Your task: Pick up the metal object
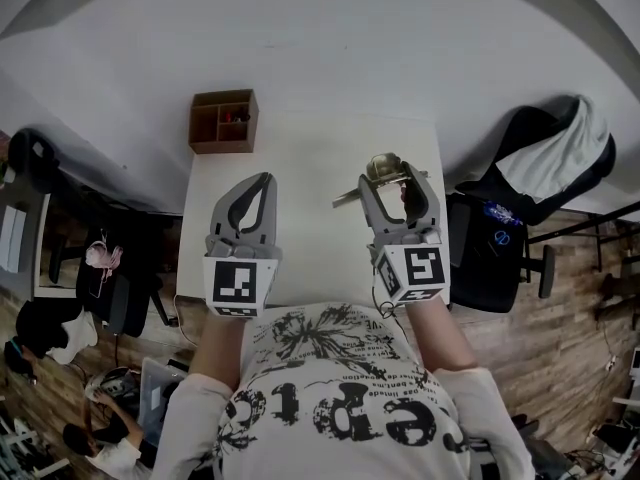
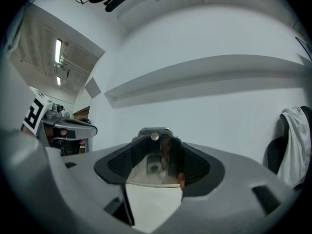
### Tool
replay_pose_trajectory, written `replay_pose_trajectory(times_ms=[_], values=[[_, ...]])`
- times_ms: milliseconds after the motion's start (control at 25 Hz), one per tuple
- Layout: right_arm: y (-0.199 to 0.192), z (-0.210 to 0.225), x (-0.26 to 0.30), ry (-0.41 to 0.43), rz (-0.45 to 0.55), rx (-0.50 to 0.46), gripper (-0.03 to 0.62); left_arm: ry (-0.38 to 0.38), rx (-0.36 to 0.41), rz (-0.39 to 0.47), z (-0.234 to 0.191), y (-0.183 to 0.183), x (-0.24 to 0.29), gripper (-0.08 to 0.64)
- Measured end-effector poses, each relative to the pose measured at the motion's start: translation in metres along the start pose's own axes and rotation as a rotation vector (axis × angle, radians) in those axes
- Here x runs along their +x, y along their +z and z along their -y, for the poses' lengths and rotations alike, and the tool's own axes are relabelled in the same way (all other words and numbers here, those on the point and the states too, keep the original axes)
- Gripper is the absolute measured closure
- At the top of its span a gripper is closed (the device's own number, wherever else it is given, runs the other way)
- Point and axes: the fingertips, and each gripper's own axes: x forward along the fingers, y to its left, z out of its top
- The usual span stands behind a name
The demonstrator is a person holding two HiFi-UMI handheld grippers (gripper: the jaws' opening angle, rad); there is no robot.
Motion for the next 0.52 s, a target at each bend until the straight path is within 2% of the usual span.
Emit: replay_pose_trajectory(times_ms=[520], values=[[0.0009, -0.0083, 0.0028, 0.012, 0.005, 0.004, 0.313, 0.001, 0.0, -0.002, -0.0017, -0.0036, -0.0041, 0.548]])
